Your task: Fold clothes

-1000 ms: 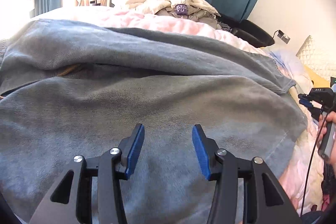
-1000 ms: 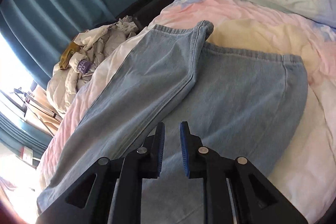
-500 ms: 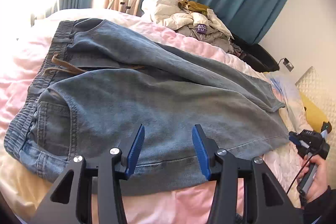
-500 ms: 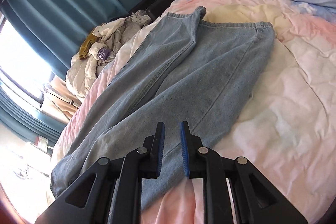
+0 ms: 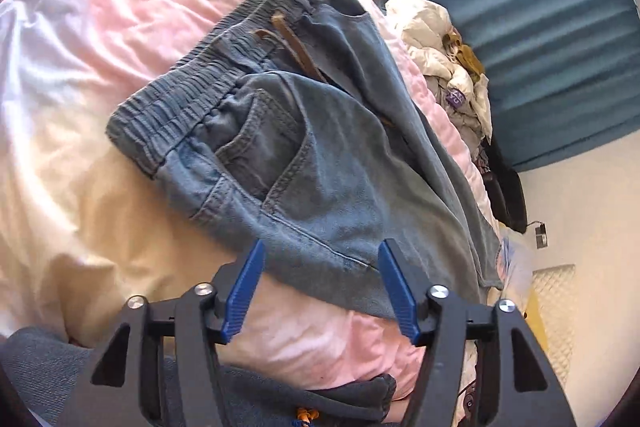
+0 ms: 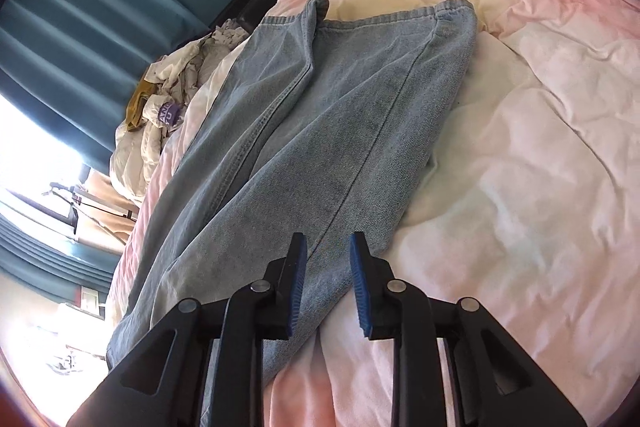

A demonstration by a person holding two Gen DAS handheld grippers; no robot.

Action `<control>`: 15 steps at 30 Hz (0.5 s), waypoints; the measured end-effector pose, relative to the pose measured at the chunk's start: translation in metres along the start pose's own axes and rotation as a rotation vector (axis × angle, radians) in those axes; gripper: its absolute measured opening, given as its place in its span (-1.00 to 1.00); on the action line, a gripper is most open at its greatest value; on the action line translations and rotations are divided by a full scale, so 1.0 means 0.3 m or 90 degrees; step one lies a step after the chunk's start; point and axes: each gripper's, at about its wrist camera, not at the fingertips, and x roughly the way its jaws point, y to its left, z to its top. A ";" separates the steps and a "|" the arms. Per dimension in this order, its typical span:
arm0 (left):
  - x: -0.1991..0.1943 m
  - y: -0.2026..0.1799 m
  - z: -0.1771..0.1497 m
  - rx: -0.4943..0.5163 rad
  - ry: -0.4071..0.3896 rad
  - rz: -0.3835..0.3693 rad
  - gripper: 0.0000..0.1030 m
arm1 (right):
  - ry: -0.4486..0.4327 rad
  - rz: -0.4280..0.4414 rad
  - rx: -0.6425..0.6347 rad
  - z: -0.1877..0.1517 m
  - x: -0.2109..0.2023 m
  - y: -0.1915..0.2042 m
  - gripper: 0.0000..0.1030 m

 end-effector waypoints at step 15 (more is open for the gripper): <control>0.176 0.188 0.046 -0.197 0.086 -0.052 0.35 | -0.014 0.034 0.047 0.031 -0.007 -0.063 -0.32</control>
